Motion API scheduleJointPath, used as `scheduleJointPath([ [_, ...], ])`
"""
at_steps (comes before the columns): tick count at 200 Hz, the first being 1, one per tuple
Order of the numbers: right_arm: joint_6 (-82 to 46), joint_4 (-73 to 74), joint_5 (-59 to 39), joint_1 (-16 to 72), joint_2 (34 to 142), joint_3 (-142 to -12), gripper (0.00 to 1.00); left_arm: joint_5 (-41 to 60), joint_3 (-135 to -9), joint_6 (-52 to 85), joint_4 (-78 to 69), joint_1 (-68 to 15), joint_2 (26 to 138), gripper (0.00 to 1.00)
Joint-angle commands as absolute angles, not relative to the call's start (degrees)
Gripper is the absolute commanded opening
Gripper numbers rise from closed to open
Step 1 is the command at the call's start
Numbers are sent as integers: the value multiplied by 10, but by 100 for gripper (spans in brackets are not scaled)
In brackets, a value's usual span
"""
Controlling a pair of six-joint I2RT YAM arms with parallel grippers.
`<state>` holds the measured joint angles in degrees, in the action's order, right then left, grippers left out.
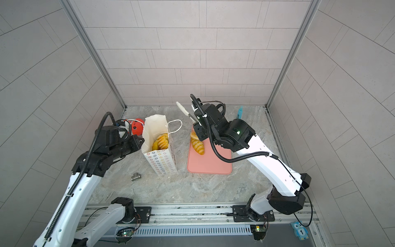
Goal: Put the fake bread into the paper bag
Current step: 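Raise the open tongs out of the bag back over the tray, then lower the open tongs with the right gripper around the ring bun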
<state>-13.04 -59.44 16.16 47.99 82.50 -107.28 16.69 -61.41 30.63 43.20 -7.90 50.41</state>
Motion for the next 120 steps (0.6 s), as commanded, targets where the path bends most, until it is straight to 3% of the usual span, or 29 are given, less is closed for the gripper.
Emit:
scheduleJointPath([
  [1, -123, -585, 175, 455, 805, -1048, 48, 166, -613, 305, 423, -79, 503, 9],
  [120, -118, -568, 135, 400, 823, -940, 47, 169, -619, 304, 421, -79, 505, 9],
])
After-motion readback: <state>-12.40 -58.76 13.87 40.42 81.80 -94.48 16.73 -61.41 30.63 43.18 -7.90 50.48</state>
